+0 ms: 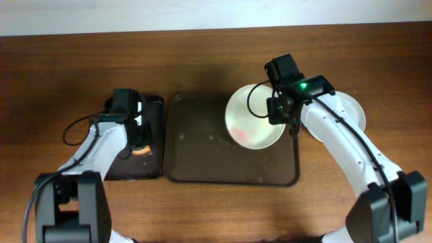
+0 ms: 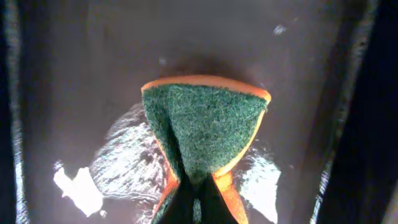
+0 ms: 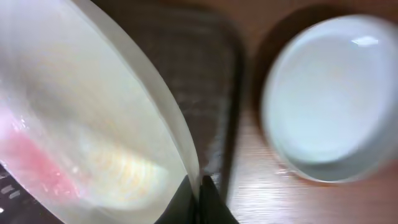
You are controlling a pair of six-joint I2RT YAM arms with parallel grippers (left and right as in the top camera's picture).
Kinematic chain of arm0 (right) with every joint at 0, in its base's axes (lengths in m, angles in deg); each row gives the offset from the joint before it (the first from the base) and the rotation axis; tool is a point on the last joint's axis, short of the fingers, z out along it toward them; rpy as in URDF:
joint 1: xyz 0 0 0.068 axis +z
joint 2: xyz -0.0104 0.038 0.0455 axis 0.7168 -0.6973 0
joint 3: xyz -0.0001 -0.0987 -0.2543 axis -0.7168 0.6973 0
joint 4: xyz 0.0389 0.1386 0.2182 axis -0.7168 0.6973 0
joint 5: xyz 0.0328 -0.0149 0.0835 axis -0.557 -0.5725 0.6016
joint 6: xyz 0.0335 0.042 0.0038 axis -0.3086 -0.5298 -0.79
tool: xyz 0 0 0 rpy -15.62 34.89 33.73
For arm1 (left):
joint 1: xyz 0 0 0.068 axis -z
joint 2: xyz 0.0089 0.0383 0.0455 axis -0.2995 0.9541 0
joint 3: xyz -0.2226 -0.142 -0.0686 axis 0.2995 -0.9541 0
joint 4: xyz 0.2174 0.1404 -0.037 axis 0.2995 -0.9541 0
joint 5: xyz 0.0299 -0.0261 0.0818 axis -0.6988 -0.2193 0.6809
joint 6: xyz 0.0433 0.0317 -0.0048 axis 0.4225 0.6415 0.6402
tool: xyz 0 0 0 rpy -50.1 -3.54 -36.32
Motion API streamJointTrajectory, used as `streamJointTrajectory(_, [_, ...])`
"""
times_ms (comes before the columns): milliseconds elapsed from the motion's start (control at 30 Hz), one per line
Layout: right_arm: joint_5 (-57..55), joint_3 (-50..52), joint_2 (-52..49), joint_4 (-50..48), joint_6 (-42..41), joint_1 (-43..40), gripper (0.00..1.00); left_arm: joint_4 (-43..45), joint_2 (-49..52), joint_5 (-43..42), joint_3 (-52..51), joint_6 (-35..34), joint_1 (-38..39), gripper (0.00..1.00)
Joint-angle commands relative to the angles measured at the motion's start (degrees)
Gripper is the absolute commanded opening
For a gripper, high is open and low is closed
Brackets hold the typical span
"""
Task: Clean dirty plates on tray and stack at the side
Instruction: 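Carry the last plate with the right gripper onto the side stack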
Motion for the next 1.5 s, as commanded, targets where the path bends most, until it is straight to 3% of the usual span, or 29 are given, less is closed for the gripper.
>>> streamJointTrajectory(0, [-17.4,-0.8,3.4,-0.2,0.4,4.7,0.04,1.9,1.6,0.3,-0.3,1.6,-0.2,0.0])
streamJointTrajectory(67, [-24.0,-0.8,3.5,-0.2,0.4,7.9,0.04,1.9,1.6,0.3,-0.3,1.6,-0.2,0.29])
streamJointTrajectory(100, [-26.9,-0.8,3.5,-0.2,0.4,9.5,0.04,1.8,1.4,0.3,-0.3,1.6,-0.2,0.36])
streamJointTrajectory(300, [-42.6,-0.8,3.6,-0.1,-1.1,16.6,0.04,1.7,-6.2,0.3,-0.1,1.6,-0.2,0.55])
streamJointTrajectory(333, [-44.1,-0.8,3.6,-0.2,-2.1,16.9,0.04,1.7,-8.0,0.3,-0.1,1.6,-0.2,0.89])
streamJointTrajectory(467, [-44.8,-0.8,3.7,-0.7,-7.6,16.7,0.04,0.8,-13.1,0.2,-0.1,1.6,-0.2,0.93])
streamJointTrajectory(500, [-43.3,-0.8,3.7,-1.4,-8.7,16.2,0.04,-0.1,-13.4,-0.3,-0.1,1.6,-0.2,1.0])
streamJointTrajectory(667, [-25.3,-0.8,3.7,-3.0,-12.0,7.9,0.04,-1.9,-13.3,-1.7,-0.1,1.6,-0.2,1.0])
streamJointTrajectory(833, [7.2,-0.8,3.7,-2.1,-12.9,-16.5,0.04,-3.1,-13.3,-1.7,-0.1,1.6,-0.2,0.99])
streamJointTrajectory(900, [14.2,-0.7,3.6,-0.8,-12.2,-25.3,0.04,-3.1,-13.3,-1.7,-0.1,1.6,-0.2,0.99])
streamJointTrajectory(1067, [19.1,3.0,3.3,0.2,-9.4,-43.2,0.04,-2.8,-13.3,-1.7,-0.1,1.6,-0.2,0.99])
streamJointTrajectory(1233, [19.5,6.9,0.6,-2.8,-9.2,-48.0,0.05,-2.9,-13.3,-1.7,-0.1,1.6,-0.2,0.99])
streamJointTrajectory(1300, [23.2,6.9,-0.5,-4.4,-7.2,-48.0,0.12,-2.9,-13.3,-1.7,-0.1,1.6,-0.2,1.0])
streamJointTrajectory(1333, [27.0,6.9,-0.9,-5.8,-4.5,-48.0,0.29,-2.9,-13.3,-1.7,-0.1,1.6,-0.2,0.99])
streamJointTrajectory(1367, [29.6,6.9,-0.9,-5.9,-3.6,-48.0,0.64,-2.9,-13.3,-1.7,-0.1,1.6,-0.2,0.99])
streamJointTrajectory(1400, [32.2,6.9,-0.9,-4.9,-2.2,-48.0,0.75,-2.8,-13.3,-1.7,-0.1,1.6,-0.2,0.99])
streamJointTrajectory(1467, [41.7,6.9,-0.9,-2.4,7.8,-47.6,0.76,-2.9,-13.4,-1.7,-0.1,1.6,-0.2,0.99])
